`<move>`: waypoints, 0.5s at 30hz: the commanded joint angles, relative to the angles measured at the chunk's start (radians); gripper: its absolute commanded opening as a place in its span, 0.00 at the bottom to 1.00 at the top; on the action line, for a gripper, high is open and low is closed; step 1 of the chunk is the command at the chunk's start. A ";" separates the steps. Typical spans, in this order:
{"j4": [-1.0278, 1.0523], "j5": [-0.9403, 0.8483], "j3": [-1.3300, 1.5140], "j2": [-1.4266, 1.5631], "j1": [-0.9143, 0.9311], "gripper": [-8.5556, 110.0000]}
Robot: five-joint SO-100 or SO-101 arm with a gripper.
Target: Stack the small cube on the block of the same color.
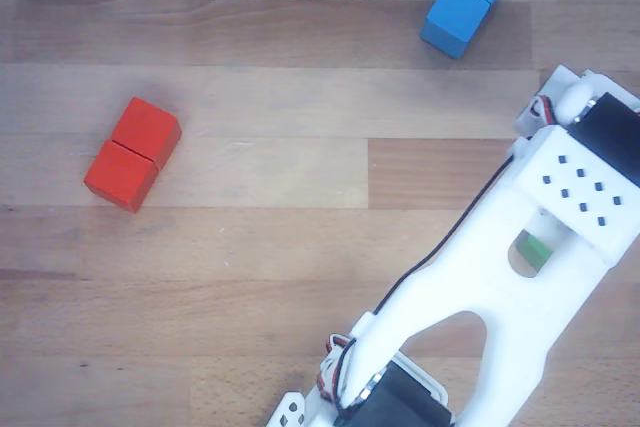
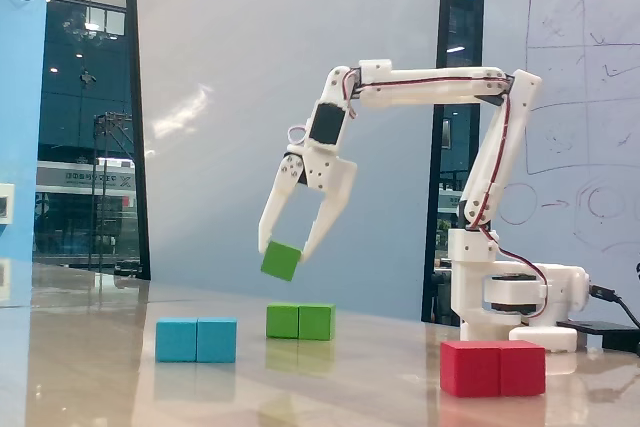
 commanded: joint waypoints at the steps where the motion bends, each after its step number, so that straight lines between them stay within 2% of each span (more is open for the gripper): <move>1: -0.003 -0.009 -0.110 -0.018 0.032 0.10; 15: -0.014 -0.009 -0.112 -0.092 0.124 0.10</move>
